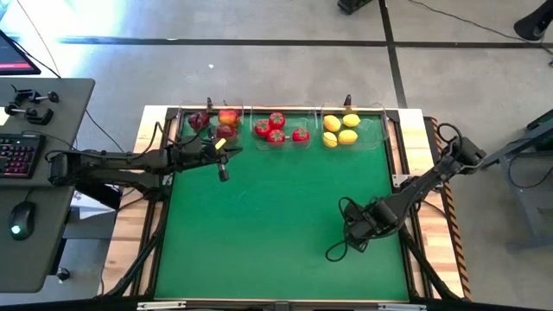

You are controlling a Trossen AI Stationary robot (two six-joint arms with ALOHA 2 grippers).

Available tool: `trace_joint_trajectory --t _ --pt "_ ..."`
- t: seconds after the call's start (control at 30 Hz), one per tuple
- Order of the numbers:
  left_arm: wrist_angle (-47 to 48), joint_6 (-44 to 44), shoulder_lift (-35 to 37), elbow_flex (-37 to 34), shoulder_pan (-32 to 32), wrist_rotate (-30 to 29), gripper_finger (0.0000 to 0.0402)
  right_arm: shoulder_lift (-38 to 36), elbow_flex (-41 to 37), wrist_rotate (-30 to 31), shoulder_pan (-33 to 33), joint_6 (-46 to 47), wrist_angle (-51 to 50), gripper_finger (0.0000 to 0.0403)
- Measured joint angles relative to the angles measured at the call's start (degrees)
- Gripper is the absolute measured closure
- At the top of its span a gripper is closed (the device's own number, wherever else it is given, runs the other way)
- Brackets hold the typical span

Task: Sort produce into baskets
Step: Put the apple into the left transparent bin

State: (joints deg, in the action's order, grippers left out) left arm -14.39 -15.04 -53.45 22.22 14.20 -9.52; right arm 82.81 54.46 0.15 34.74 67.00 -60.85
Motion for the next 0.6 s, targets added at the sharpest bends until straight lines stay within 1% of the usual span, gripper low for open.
trace_joint_trajectory --t 0.3,0.47,0.6 --pt "0.0 0.0 0.0 0.0 0.0 0.0 0.0402 0.0 2.3 0.9 0.0 0.1 -0.4 0.0166" --pt "0.0 0.1 0.0 0.0 0.0 0.0 0.0401 0.0 2.4 1.3 -0.8 2.6 -0.4 0.0166" --pt "0.0 0.1 0.0 0.0 0.0 0.0 0.0401 0.0 2.4 0.2 -2.0 3.5 0.5 0.0152"
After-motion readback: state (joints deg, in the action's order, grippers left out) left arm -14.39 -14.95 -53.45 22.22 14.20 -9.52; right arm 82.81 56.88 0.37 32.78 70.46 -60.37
